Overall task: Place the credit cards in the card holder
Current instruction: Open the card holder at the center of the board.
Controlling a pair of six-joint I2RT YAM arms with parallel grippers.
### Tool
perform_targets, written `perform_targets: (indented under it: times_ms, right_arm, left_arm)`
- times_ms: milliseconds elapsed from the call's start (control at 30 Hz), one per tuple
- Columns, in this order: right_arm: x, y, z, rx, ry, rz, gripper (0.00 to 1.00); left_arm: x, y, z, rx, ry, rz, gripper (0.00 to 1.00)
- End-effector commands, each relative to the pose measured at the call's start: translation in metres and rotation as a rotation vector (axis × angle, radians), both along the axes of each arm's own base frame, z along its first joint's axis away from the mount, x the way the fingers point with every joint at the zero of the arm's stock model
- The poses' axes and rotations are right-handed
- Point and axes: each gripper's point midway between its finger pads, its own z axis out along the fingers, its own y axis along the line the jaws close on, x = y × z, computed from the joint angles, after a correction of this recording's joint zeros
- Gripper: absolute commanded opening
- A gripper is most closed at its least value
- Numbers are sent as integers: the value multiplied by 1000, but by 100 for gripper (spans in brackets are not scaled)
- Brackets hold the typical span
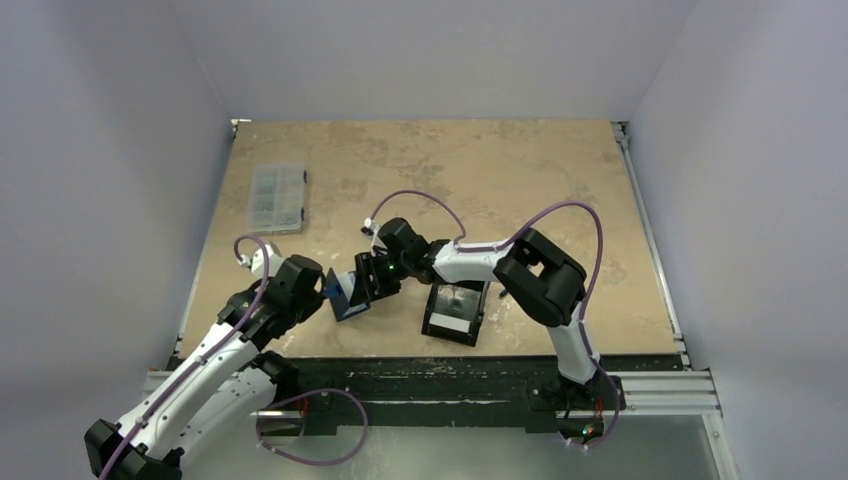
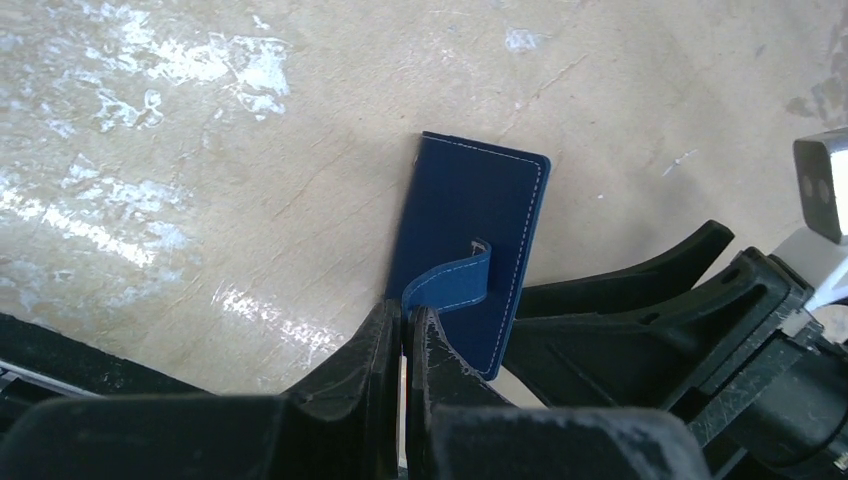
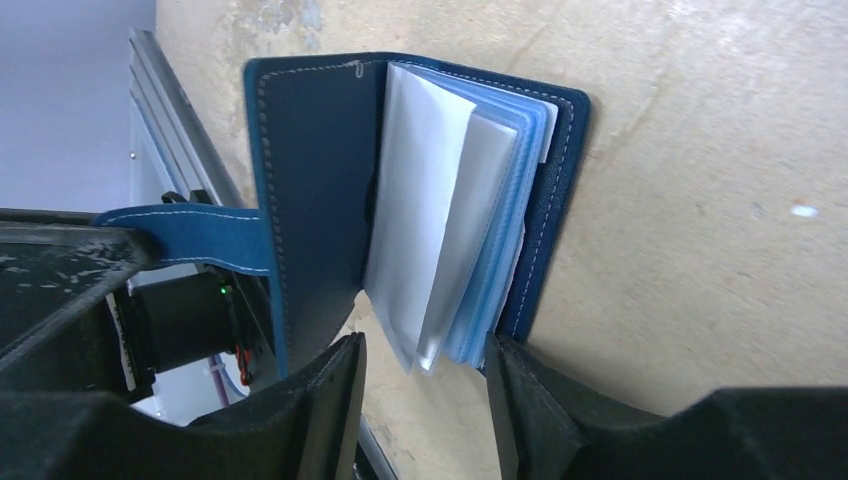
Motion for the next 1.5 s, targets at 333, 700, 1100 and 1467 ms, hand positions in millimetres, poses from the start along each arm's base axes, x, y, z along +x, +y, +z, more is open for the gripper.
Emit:
perform_targets:
  times_ms: [333, 700, 1100, 1467]
  right_arm:
    - [-1, 25, 43, 107, -62, 25, 57]
    - [-11, 24, 42, 107, -54, 40, 48]
    - [-12, 25, 29, 90, -40, 29, 46]
    - [-13, 22, 19, 69, -35, 13, 34]
  left_arm:
    - [-5, 9, -9, 22, 45, 80, 0]
    - [-4, 10, -8, 24, 37, 84, 0]
    - [-4, 9, -6, 16, 30, 81, 0]
    - [-5, 8, -6, 7, 29, 77, 0]
